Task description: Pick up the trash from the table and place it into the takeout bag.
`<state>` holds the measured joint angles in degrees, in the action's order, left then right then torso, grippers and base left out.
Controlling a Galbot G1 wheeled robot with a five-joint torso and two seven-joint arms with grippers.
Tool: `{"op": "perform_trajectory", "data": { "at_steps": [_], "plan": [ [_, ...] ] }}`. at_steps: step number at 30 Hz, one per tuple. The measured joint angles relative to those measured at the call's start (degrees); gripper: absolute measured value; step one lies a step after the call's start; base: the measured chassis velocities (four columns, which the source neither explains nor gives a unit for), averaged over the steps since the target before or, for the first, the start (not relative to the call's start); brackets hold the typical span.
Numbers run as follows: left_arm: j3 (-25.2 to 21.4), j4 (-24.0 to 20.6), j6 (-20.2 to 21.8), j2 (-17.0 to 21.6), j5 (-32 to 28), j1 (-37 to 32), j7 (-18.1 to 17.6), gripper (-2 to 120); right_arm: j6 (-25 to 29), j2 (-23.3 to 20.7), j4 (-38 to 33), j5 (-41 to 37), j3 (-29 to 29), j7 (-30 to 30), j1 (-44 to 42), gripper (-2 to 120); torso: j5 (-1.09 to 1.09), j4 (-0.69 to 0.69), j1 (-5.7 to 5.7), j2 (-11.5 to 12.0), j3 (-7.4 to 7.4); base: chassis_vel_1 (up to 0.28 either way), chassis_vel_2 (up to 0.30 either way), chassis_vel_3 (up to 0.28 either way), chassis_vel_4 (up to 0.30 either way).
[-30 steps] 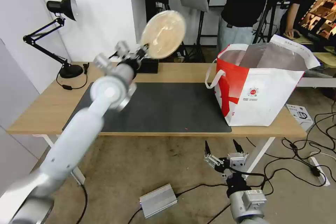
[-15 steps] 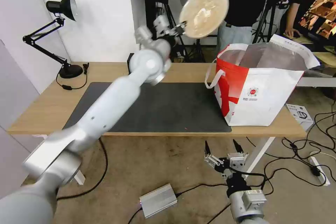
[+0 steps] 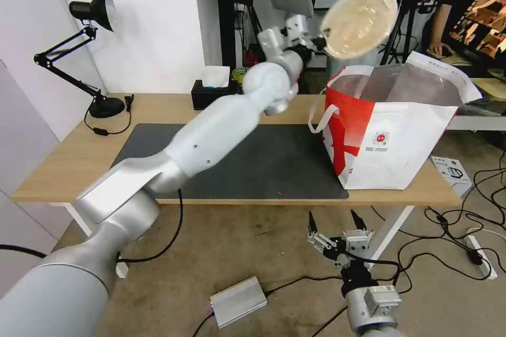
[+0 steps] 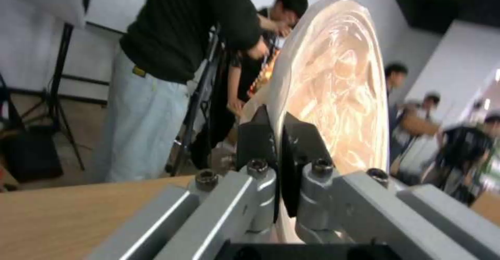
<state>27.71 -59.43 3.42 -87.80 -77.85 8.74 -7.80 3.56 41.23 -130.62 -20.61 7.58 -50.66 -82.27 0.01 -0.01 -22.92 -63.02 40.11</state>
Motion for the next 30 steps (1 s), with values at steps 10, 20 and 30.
{"op": "perform_trajectory", "data": {
  "at_steps": [10,20,30],
  "plan": [
    [8.78,9.5,-2.49,-3.66,13.07,3.25,4.93,0,0.0,0.0,0.0,0.0,0.0,0.0,0.0,100,0.0,0.0,0.0,0.0,0.0,0.0,0.0,0.0,0.0],
    [13.39,12.93,-5.84,-3.64,22.4,3.68,5.41,0,0.0,0.0,0.0,0.0,0.0,0.0,0.0,100,-0.01,0.02,0.0,-0.01,0.0,0.0,0.0,0.0,0.0],
    [15.05,12.57,-6.65,-3.52,24.62,3.84,6.33,0,0.0,0.0,0.0,0.0,0.0,0.0,0.0,100,-0.01,0.01,0.0,0.0,0.0,0.0,0.0,0.0,0.0]
  ]
}}
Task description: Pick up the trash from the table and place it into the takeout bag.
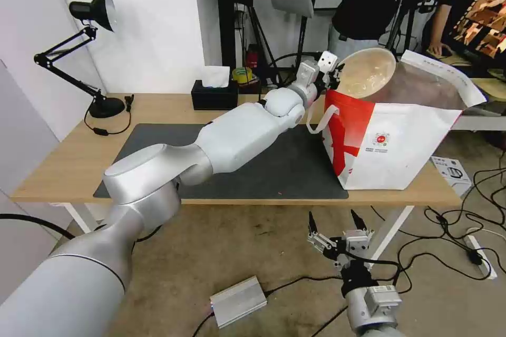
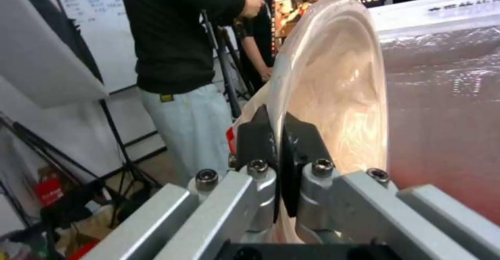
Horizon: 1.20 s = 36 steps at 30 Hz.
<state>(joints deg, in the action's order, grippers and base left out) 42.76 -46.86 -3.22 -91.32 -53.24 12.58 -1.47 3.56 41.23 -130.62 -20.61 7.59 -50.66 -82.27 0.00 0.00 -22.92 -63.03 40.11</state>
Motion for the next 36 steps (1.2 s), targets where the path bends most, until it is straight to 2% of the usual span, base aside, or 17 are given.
{"op": "perform_trajectory", "data": {
  "at_steps": [17,21,26,36],
  "plan": [
    [1.23,-1.81,-3.65,0.56,3.6,-0.09,5.06,0,0.0,0.0,0.0,0.0,0.0,0.0,0.0,100,0.0,0.0,0.0,0.0,0.0,0.0,0.0,0.0,0.0],
    [2.47,-3.26,-4.69,1.98,3.84,0.17,7.68,0,0.0,0.0,0.0,0.0,0.0,0.0,0.0,100,0.0,-0.01,0.0,0.0,0.0,0.0,0.0,0.0,0.0],
    [3.81,-4.07,-6.42,3.27,5.0,0.46,9.68,17,0.0,0.0,0.0,0.0,0.0,0.0,0.0,100,0.0,0.0,0.0,0.0,0.0,0.0,0.0,0.0,0.0],
    [4.84,-4.42,-7.93,4.07,6.15,1.03,10.39,53,0.0,0.0,0.0,0.0,0.0,0.0,0.0,100,-0.01,0.0,0.0,0.0,0.0,0.0,0.0,0.0,0.0]
  ]
}}
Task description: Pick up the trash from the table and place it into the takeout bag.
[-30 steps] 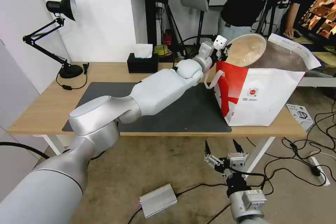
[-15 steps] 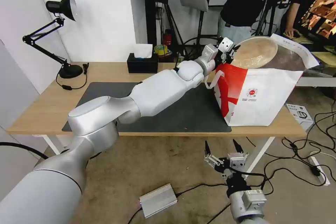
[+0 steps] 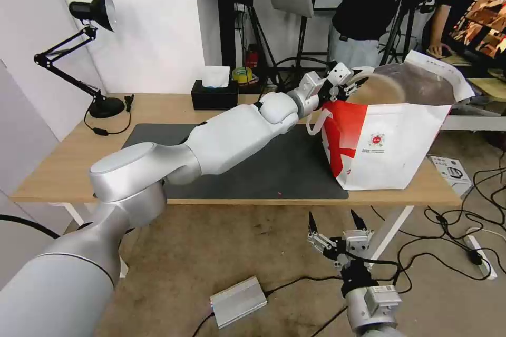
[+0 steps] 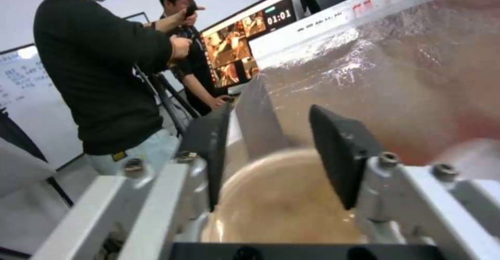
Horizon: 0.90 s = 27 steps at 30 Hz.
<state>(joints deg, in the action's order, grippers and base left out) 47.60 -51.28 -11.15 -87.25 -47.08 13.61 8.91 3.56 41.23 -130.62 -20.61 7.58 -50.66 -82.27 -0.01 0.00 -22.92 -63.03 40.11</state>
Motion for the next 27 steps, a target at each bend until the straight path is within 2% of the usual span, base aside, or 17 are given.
{"op": "perform_trajectory", "data": {
  "at_steps": [3,7,9,12,13,16,17,19,22,23,25,26,27],
  "plan": [
    [0.06,-0.62,0.32,0.31,-0.03,0.21,0.0,60,0.0,0.0,0.0,0.0,0.0,0.0,0.0,100,0.0,-0.01,0.0,0.0,0.0,0.0,0.0,0.0,0.0],
    [-0.04,-2.08,0.65,1.38,-0.19,0.66,-0.35,80,0.0,0.0,0.0,0.0,0.0,0.0,0.0,100,0.0,0.0,0.0,0.0,0.0,0.0,0.0,0.0,0.0],
    [-0.2,-2.51,0.68,1.6,-0.27,0.71,-0.55,83,0.0,0.0,0.0,0.0,0.0,0.0,0.0,100,0.0,0.0,0.0,0.0,0.0,0.0,0.0,0.0,0.0],
    [-1.57,-6.97,2.13,4.02,-2.2,1.03,-3.1,97,0.0,0.0,0.0,0.0,0.0,0.0,0.0,100,0.0,-0.01,0.0,0.0,0.0,0.0,0.0,0.0,0.0],
    [-1.57,-6.97,2.13,4.02,-2.2,1.03,-3.1,97,0.0,0.0,0.0,0.0,0.0,0.0,0.0,100,0.0,-0.01,0.0,0.0,0.0,0.0,0.0,0.0,0.0],
    [-3.89,-11.2,2.74,6.8,-3.02,1.03,-6.42,100,0.0,0.0,0.0,0.0,0.0,0.0,0.0,100,0.0,0.0,0.0,0.0,0.0,0.0,0.0,0.0,0.0],
    [-5.29,-13.44,2.73,8.14,-3.09,0.73,-8.68,100,0.0,0.0,0.0,0.0,0.0,0.0,0.0,100,0.0,0.0,0.0,0.0,0.0,0.0,0.0,0.0,0.0],
    [-5.96,-14.72,2.71,8.82,-3.11,0.46,-9.88,100,0.0,0.0,0.0,0.0,0.0,0.0,0.0,100,0.0,0.0,0.0,0.0,0.0,0.0,0.0,0.0,0.0],
    [-9.25,-23.41,2.44,14.37,-3.13,-1.74,-17.01,100,0.0,0.0,0.0,0.0,0.0,0.0,0.0,100,0.0,-0.02,0.0,0.0,-0.01,0.0,0.0,0.0,0.0],
    [-9.25,-23.41,2.44,14.37,-3.13,-1.74,-17.01,100,0.0,0.0,0.0,0.0,0.0,0.0,0.0,100,0.0,-0.02,0.0,0.0,-0.01,0.0,0.0,0.0,0.0],
    [-12.04,-31.35,2.41,20.02,-2.46,-4.95,-21.72,100,0.0,0.0,0.0,0.0,0.0,0.0,0.0,100,-0.01,0.01,0.0,0.0,0.0,0.0,0.0,0.0,0.0],
    [-12.63,-33.06,2.44,21.27,-2.22,-5.8,-22.36,100,0.0,0.0,0.0,0.0,0.0,0.0,0.0,100,-0.02,0.01,0.0,0.0,0.0,0.0,0.0,0.0,0.0],
    [-14.22,-37.22,2.57,24.5,-1.69,-8.33,-24.14,100,0.0,0.0,0.0,0.0,0.0,0.0,0.01,100,-0.01,0.0,0.0,0.0,-0.01,0.0,0.0,0.0,0.0]
  ]
}}
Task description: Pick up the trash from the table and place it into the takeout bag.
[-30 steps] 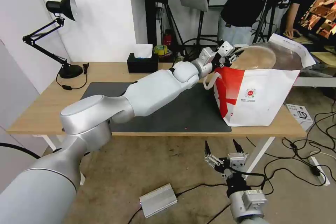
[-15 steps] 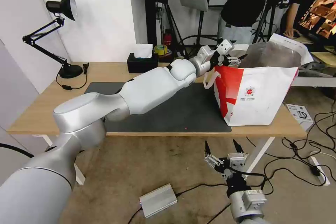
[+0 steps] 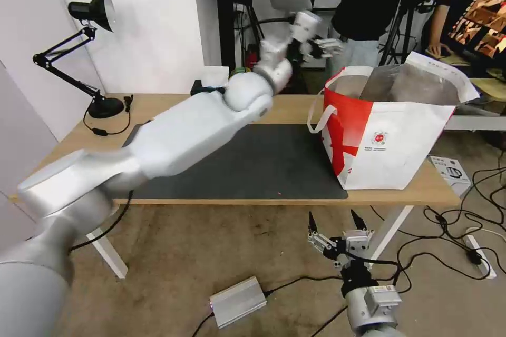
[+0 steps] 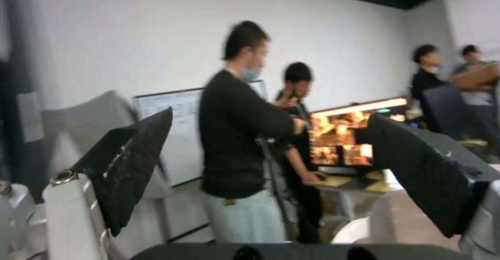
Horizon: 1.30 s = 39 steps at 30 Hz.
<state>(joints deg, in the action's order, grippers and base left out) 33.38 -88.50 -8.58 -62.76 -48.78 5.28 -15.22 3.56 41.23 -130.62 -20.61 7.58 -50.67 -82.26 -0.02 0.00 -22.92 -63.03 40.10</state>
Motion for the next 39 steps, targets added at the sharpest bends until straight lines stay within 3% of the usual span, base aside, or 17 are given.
{"op": "perform_trajectory", "data": {
  "at_steps": [1,4,6,8,10,11,13,14,16,17,20,21,24,26,28,30,39],
  "plan": [
    [0.0,0.0,0.0,0.0,0.0,0.0,0.0,100,0.0,0.0,0.0,0.0,0.0,0.0,0.0,100,0.0,0.0,0.0,0.0,0.0,0.0,0.0,0.0,0.0],
    [-5.79,-8.87,0.52,8.52,1.76,-8.33,-2.83,100,0.0,0.0,0.0,0.0,0.0,-0.01,-0.01,100,-0.01,0.01,0.0,0.0,0.0,0.0,0.0,0.0,0.0],
    [-6.47,-9.64,0.56,9.29,1.97,-9.32,-2.89,100,0.0,0.0,0.0,0.0,0.0,0.0,0.0,100,-0.01,0.02,0.0,0.0,0.0,0.0,0.0,0.0,0.0],
    [-12.37,-15.97,0.64,15.0,4.2,-17.76,-3.6,100,0.0,0.0,0.0,0.0,0.0,0.0,0.0,100,-0.06,0.04,0.0,0.02,0.01,0.0,0.0,0.0,0.0],
    [-21.23,-22.74,0.49,18.86,7.2,-28.52,-4.56,100,0.0,0.0,0.0,-0.01,0.0,0.0,0.0,100,0.06,0.01,0.01,0.0,-0.01,0.0,0.0,0.0,0.0],
    [-21.23,-22.74,0.49,18.86,7.2,-28.52,-4.56,100,0.0,0.0,0.0,-0.01,0.0,0.0,0.0,100,0.06,0.01,0.01,0.0,-0.01,0.0,0.0,0.0,0.0],
    [-29.45,-27.3,0.38,20.17,10.82,-39.76,-5.08,100,0.0,-0.01,0.0,-0.01,-0.01,-0.03,-0.01,100,-0.06,0.0,0.0,0.01,0.0,0.0,0.0,0.0,0.0],
    [-35.29,-30.39,-0.25,20.15,13.52,-48.04,-5.53,100,0.0,0.0,0.0,0.0,0.0,-0.02,-0.01,100,0.03,0.0,0.02,0.01,-0.01,0.0,0.0,0.0,0.0],
    [-36.66,-31.17,-0.35,20.01,14.26,-50.3,-5.63,100,0.0,0.0,0.0,0.0,-0.01,-0.01,-0.01,100,0.04,0.02,0.02,0.01,0.0,0.0,0.0,0.0,0.0],
    [-41.97,-34.31,-0.98,18.63,17.47,-59.21,-6.41,100,0.0,0.0,0.0,0.0,-0.01,-0.01,-0.01,100,-0.05,0.02,0.01,0.01,0.0,0.0,0.0,0.0,0.0],
    [-49.52,-38.13,-2.22,13.66,23.53,-71.4,-6.71,100,0.0,0.0,0.0,-0.01,0.01,-0.01,-0.01,100,0.03,-0.01,0.02,0.01,0.0,0.0,0.0,0.0,0.0],
    [-49.52,-38.13,-2.22,13.66,23.53,-71.4,-6.71,100,0.0,0.0,0.0,-0.01,0.01,-0.01,-0.01,100,0.03,-0.01,0.02,0.01,0.0,0.0,0.0,0.0,0.0],
    [-53.69,-39.82,-4.2,6.58,30.24,-82.44,-6.53,100,0.0,0.0,0.0,0.0,0.01,0.0,0.0,100,0.02,0.02,0.01,0.01,0.0,0.0,0.0,0.0,0.0],
    [-53.87,-39.92,-4.42,5.98,30.83,-83.21,-6.52,100,0.0,0.0,0.0,0.0,0.0,0.0,-0.01,100,0.02,0.02,0.01,0.01,0.0,0.0,0.0,0.0,0.0],
    [-55.13,-40.63,-6.69,-0.1,36.69,-89.62,-5.97,100,0.0,0.0,0.0,0.0,0.01,-0.01,-0.01,100,0.02,0.0,0.02,0.0,0.0,0.0,0.0,0.0,0.0],
    [-55.61,-40.76,-7.7,-2.65,39.06,-92.58,-5.28,100,0.0,0.0,0.0,0.0,0.0,-0.01,-0.01,100,0.03,0.0,0.01,0.01,0.0,0.0,0.0,0.0,0.0],
    [-55.63,-39.16,-12.59,-9.89,46.62,-101.18,-4.76,100,0.0,0.0,0.0,0.0,0.01,-0.01,-0.01,100,0.03,-0.01,0.0,0.0,0.01,0.0,0.0,0.0,0.0]
  ]
}}
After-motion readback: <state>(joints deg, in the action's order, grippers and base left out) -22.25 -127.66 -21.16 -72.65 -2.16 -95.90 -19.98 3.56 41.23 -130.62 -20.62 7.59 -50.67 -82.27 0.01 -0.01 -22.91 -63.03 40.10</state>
